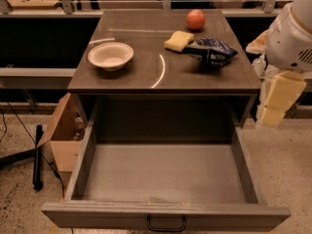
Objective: Place blue chip bag into top drawer
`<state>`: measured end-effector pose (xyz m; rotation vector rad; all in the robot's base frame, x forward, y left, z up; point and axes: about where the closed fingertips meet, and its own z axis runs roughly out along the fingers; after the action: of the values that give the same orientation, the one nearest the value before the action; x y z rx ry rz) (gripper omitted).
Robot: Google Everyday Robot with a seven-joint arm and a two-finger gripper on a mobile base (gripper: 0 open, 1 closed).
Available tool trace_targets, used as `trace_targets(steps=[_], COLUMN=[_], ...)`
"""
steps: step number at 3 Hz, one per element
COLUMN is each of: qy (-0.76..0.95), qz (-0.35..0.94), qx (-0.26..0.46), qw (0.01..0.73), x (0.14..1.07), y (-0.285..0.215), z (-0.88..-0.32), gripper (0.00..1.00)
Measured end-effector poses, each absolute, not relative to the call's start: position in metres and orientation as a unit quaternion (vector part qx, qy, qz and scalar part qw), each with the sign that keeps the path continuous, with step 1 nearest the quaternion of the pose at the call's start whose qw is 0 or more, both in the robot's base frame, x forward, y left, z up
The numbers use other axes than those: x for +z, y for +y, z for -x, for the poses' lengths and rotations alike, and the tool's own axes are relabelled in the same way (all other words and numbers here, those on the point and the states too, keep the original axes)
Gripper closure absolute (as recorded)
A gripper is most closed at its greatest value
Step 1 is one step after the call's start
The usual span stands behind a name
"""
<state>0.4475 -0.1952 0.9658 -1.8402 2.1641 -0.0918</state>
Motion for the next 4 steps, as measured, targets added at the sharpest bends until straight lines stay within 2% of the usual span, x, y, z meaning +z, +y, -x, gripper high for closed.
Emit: trace_targets(steps=[2,3,4], qy=[0.694,0.685,0.703], qz=[0.672,0.649,0.597], qx=[-0.013,-0.034,-0.07], qw=[0.26,0.328,0.38], x=[0.947,0.949,0.951], y=[-0.128,-0.13,-0.157], z=[-0.483,-0.503,-0.524], gripper=[0.0,0.0,0.0])
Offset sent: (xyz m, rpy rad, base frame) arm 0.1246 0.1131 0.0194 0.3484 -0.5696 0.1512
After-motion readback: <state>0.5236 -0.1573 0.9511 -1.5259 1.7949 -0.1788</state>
